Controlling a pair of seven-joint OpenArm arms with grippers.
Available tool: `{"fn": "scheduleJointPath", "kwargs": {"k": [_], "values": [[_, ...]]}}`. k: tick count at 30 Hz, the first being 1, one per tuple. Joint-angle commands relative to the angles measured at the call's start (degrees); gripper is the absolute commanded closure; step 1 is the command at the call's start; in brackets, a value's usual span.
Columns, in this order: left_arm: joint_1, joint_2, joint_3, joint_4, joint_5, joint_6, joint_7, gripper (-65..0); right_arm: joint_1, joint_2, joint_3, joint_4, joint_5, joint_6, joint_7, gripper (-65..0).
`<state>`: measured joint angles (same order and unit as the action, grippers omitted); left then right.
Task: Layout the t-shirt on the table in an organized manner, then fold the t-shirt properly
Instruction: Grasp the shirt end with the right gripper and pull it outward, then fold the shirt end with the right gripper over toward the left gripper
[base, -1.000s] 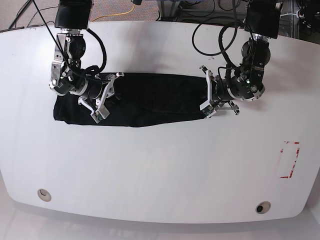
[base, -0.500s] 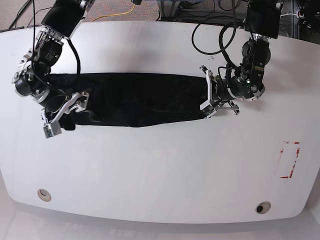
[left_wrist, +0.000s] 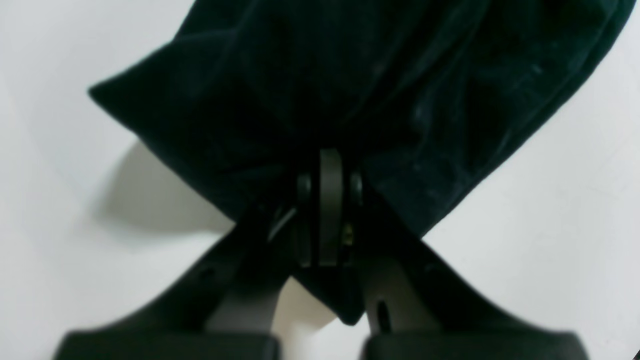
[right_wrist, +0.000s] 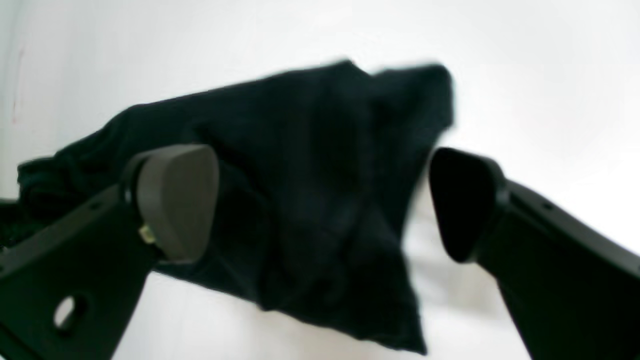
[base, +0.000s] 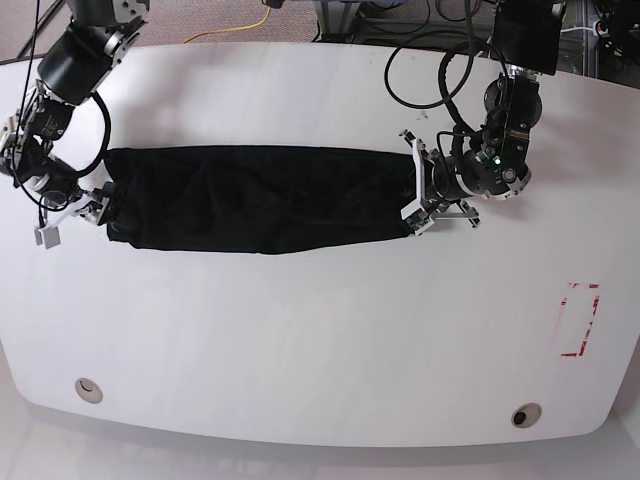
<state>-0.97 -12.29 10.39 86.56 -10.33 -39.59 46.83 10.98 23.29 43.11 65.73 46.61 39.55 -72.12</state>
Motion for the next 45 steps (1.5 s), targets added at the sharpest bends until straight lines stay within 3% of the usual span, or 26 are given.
{"fn": "scheduleJointPath", "kwargs": {"k": [1, 6, 16, 30, 39, 40, 42, 45], "values": [[0.23, -0.41, 0.20, -0.10, 1.58, -0.41, 2.97, 0.0, 1.28, 3.30, 0.01, -3.45, 1.70, 0.45, 3.06, -65.0], [0.23, -0.41, 0.20, -0.10, 1.58, -0.41, 2.97, 0.0, 1.28, 4.98, -0.08, -7.93, 1.61, 0.45, 5.35, -65.0], [0.14, -0.41, 0.29, -0.10, 1.58, -0.41, 2.97, 0.0, 0.40, 4.62, -3.77, -10.75, 1.79, 0.45, 6.23, -65.0], [0.14, -0.41, 0.20, -0.10, 1.58, -0.41, 2.97, 0.0, -2.41, -2.50, -10.01, -4.77, 1.96, 0.45, 5.88, -65.0], [0.14, -0.41, 0.11, -0.10, 1.58, -0.41, 2.97, 0.0, -2.59, -2.76, -11.86, -4.68, 1.96, 0.45, 5.96, -65.0], [0.14, -0.41, 0.11, -0.10, 1.58, -0.41, 2.97, 0.0, -2.59, -2.76, -11.86, -4.50, 1.96, 0.45, 5.96, -62.9], [0.14, -0.41, 0.11, -0.10, 1.58, -0.41, 2.97, 0.0, -2.59, -2.67, -11.86, -4.42, 1.96, 0.45, 5.96, -52.6], [0.14, -0.41, 0.11, -0.10, 1.58, -0.41, 2.97, 0.0, -2.41, -2.32, -11.86, -4.33, 1.96, 0.45, 5.96, -33.0]]}}
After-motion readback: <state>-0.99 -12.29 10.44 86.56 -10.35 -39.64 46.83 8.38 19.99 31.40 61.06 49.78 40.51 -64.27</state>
